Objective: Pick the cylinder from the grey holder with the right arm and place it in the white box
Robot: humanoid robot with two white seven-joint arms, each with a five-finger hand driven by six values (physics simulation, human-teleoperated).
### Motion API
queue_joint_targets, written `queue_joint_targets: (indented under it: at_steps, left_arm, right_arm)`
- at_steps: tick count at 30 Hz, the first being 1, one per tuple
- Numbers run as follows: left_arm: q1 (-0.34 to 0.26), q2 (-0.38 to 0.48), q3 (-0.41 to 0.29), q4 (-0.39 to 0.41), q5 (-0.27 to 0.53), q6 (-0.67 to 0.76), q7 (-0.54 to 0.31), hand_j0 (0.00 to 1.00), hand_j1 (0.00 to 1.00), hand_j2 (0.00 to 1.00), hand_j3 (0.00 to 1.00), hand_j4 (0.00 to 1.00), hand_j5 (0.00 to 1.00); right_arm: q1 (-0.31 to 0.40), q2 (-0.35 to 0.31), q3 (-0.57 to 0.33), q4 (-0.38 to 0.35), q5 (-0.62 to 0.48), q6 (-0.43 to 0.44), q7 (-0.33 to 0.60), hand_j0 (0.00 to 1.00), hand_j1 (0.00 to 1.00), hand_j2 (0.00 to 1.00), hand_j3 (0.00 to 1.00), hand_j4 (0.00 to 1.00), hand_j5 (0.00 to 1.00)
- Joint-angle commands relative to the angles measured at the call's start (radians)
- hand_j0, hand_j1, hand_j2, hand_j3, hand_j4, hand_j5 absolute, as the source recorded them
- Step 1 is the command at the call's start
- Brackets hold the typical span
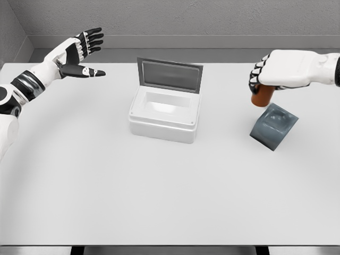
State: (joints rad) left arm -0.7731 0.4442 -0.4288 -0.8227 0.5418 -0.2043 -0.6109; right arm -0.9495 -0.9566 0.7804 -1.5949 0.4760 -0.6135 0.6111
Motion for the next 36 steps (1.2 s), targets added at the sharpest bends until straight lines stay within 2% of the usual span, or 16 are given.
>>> queue_joint_targets:
  at_steps: [1, 14, 17, 27, 30, 34, 36]
  left_arm:
    - [0.000, 0.001, 0.001, -0.001, 0.006, 0.000, 0.000, 1.00, 1.00, 1.00, 1.00, 1.00, 1.00]
    - [0.000, -0.002, 0.002, 0.001, 0.006, 0.000, 0.000, 1.00, 1.00, 1.00, 1.00, 1.00, 1.00]
    - [0.000, -0.001, 0.002, 0.001, 0.006, 0.000, 0.000, 1.00, 1.00, 1.00, 1.00, 1.00, 1.00]
    - [0.000, -0.002, 0.002, -0.001, 0.006, 0.000, 0.000, 1.00, 1.00, 1.00, 1.00, 1.00, 1.00]
    - [0.000, -0.002, 0.001, -0.001, 0.006, 0.000, 0.000, 1.00, 1.00, 1.00, 1.00, 1.00, 1.00]
    - [0.000, -0.004, 0.001, -0.001, 0.006, 0.000, 0.000, 1.00, 1.00, 1.00, 1.00, 1.00, 1.00]
    - [0.000, -0.004, 0.001, -0.001, 0.006, 0.000, 0.000, 1.00, 1.00, 1.00, 1.00, 1.00, 1.00]
  right_arm:
    - [0.000, 0.018, 0.000, 0.000, -0.002, 0.003, 0.000, 0.46, 0.46, 0.46, 0.46, 0.46, 0.46]
    - [-0.029, 0.116, 0.010, 0.000, 0.003, 0.003, 0.000, 0.46, 0.46, 0.46, 0.46, 0.46, 0.46]
    - [-0.034, 0.159, 0.011, 0.004, 0.015, 0.003, 0.000, 0.46, 0.46, 0.46, 0.46, 0.46, 0.46]
    - [-0.051, 0.213, 0.013, 0.007, 0.018, 0.003, 0.000, 0.46, 0.46, 0.46, 0.46, 0.46, 0.46]
    - [-0.058, 0.268, 0.022, 0.062, 0.049, 0.003, 0.000, 0.46, 0.46, 0.46, 0.46, 0.46, 0.46]
    - [-0.072, 0.294, 0.037, 0.076, 0.050, 0.003, 0.000, 0.46, 0.46, 0.46, 0.46, 0.46, 0.46]
    - [-0.072, 0.309, 0.043, 0.108, 0.061, 0.003, 0.000, 0.46, 0.46, 0.46, 0.46, 0.46, 0.46]
